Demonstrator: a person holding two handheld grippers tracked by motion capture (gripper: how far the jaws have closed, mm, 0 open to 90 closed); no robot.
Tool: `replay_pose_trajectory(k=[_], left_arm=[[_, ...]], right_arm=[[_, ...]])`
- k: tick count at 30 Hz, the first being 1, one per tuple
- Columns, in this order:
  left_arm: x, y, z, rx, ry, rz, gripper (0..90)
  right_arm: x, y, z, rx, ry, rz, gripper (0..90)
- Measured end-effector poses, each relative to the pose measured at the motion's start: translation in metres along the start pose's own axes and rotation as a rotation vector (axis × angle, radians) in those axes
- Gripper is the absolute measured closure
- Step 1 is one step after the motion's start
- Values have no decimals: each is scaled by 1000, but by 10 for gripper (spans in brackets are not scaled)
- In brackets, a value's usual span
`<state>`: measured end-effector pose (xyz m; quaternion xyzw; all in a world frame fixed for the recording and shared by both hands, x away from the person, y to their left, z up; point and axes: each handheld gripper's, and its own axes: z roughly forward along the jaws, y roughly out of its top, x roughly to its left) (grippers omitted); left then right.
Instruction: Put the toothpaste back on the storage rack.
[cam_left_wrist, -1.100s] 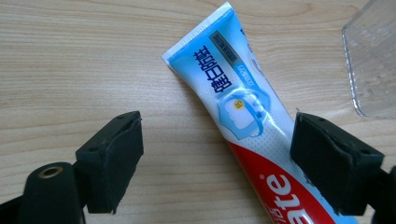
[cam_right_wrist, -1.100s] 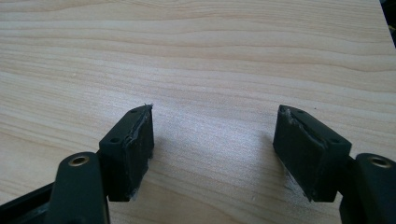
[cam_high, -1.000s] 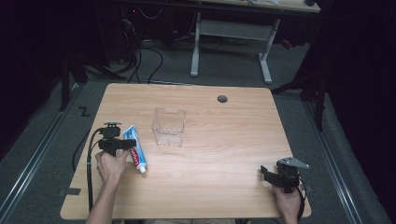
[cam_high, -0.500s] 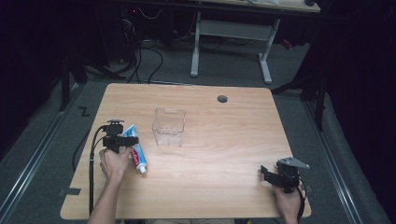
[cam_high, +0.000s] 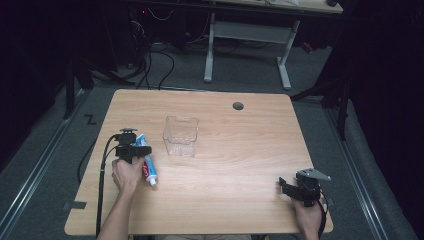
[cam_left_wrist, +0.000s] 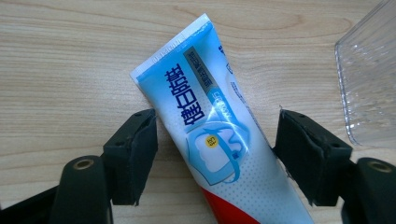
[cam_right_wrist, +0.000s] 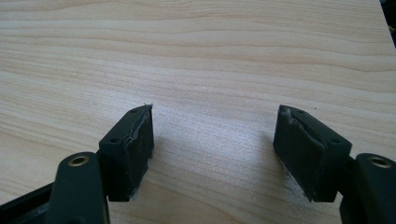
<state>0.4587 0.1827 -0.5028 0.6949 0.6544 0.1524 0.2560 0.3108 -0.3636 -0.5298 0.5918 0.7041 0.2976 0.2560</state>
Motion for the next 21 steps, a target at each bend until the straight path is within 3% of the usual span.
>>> replay_pose_trajectory(k=[15, 21], left_arm=[[0, 1, 3, 17, 11, -17, 330], [-3, 4, 3, 38, 29, 19, 350]], right_arm=[[0, 0, 0, -2, -1, 0, 290], [0, 0, 0, 0, 0, 0, 290]])
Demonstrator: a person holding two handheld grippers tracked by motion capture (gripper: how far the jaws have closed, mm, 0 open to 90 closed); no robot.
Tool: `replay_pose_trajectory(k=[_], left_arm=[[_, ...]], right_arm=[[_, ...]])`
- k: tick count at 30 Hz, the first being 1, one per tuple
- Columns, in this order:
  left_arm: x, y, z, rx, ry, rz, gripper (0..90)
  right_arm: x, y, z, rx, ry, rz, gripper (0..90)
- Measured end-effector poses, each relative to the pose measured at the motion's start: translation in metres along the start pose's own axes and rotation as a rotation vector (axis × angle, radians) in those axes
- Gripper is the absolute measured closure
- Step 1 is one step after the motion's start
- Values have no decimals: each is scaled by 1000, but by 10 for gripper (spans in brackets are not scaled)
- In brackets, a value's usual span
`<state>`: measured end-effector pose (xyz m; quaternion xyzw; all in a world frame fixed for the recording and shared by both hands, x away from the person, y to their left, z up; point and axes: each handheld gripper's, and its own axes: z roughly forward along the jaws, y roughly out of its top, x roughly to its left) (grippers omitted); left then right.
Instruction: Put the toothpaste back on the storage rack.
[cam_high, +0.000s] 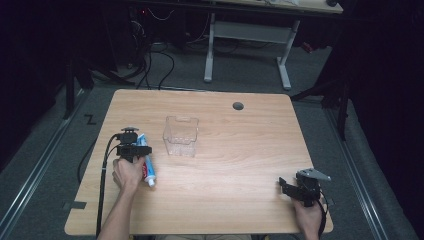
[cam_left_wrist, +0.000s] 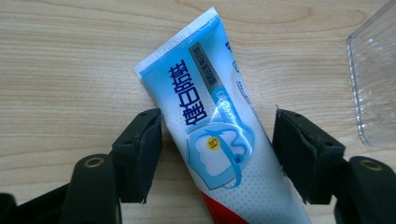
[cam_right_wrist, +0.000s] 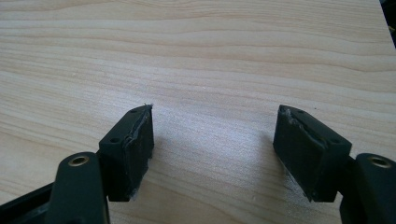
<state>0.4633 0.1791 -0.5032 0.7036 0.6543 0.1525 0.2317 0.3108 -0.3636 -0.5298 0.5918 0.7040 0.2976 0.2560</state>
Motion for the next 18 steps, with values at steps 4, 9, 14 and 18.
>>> replay_pose_trajectory(k=[4, 9, 14, 18], left_arm=[[-1, 1, 0, 9, -10, 3, 416], [-5, 1, 1, 19, -15, 25, 476], [-5, 3, 0, 24, -23, 43, 542], [-5, 3, -1, 25, -39, 43, 574]], right_arm=[[0, 0, 0, -2, 2, 0, 290], [-1, 0, 0, -6, 4, 0, 290], [0, 0, 0, -6, 4, 1, 290], [-1, 0, 0, -6, 4, 1, 290]])
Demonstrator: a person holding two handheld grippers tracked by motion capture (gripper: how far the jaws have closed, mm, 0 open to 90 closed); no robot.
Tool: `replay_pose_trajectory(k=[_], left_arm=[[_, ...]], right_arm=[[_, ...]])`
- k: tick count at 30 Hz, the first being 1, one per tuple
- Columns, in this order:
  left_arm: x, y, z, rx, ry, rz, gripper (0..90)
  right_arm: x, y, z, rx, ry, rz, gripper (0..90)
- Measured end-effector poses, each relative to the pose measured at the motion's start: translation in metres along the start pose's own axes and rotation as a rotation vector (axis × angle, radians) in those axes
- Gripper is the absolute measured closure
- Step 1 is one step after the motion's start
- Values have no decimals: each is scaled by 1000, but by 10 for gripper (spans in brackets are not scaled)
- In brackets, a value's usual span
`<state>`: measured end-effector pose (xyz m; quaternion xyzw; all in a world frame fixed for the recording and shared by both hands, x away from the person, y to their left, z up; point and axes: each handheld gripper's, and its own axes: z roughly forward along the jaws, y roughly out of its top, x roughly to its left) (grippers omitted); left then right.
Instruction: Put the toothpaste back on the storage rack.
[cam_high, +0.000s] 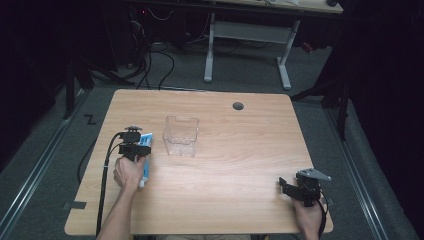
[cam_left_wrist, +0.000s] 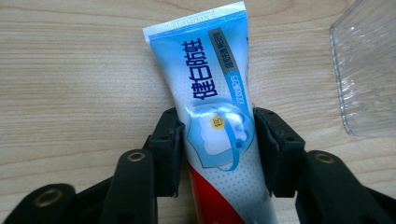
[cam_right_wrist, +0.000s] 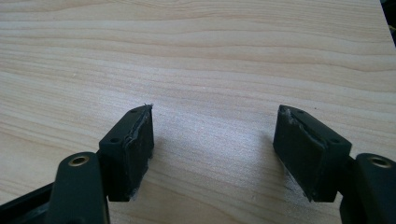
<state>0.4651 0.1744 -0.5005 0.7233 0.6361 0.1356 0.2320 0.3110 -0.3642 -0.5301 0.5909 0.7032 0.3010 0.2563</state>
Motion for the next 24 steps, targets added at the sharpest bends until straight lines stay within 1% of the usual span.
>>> replay_pose_trajectory(k=[1, 6, 11, 13, 14, 15, 18, 20, 24], left_arm=[[0, 0, -1, -2, -9, 2, 598], [-1, 0, -2, -5, -25, 14, 647], [-1, -1, -4, -2, -33, 26, 663], [-2, -2, -7, -4, -36, 44, 667], [-2, -2, -7, -4, -36, 44, 669], [-2, -2, -11, -14, -38, 45, 671], [-1, -3, -14, -23, -42, 49, 673], [0, -3, -20, -40, -53, 48, 676], [1, -4, -28, -57, -65, 59, 683]], right_arm=[[0, 0, 0, 0, 0, 0, 290], [0, 0, 0, 1, 1, 2, 290], [0, 0, 0, 1, 0, 3, 290], [0, 0, 0, 1, 1, 2, 290], [0, 0, 0, 1, 1, 2, 290], [0, 0, 0, 0, 0, 0, 290], [0, 0, 0, 1, 1, 2, 290], [0, 0, 0, 0, 0, 0, 290], [0, 0, 0, 0, -1, 0, 290]])
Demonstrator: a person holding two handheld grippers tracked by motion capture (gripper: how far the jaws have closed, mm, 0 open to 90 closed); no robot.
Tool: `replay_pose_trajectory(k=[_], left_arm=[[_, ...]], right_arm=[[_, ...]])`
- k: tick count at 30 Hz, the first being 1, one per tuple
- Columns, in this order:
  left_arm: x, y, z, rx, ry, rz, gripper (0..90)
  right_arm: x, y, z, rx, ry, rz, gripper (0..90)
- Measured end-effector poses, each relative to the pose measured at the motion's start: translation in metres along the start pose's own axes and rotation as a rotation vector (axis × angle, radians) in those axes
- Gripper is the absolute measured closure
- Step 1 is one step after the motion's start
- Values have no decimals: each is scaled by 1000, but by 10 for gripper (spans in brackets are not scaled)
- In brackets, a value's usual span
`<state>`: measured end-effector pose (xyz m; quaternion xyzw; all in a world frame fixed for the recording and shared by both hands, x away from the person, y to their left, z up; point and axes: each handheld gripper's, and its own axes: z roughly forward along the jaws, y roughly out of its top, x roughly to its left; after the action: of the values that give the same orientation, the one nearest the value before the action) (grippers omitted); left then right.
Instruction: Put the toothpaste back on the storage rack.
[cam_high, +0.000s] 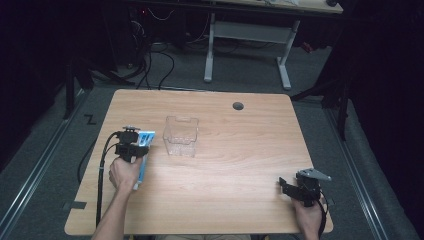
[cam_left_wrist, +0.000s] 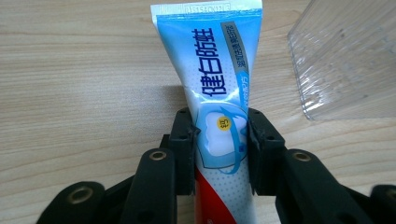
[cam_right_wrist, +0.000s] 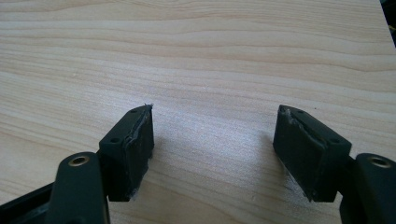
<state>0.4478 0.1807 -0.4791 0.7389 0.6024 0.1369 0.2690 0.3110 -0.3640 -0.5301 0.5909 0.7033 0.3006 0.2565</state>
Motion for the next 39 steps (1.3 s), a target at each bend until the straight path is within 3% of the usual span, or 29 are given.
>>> replay_pose_trajectory(k=[21, 30, 39], left_arm=[[3, -5, -43, -122, -103, 11, 742], [0, -5, -61, -166, -139, 53, 741], [-4, -3, -76, -211, -182, 53, 739]], right_arm=[[0, 0, 0, 0, 0, 0, 290], [1, 0, 0, 4, -6, -2, 291], [0, 0, 0, 1, -1, -2, 290]])
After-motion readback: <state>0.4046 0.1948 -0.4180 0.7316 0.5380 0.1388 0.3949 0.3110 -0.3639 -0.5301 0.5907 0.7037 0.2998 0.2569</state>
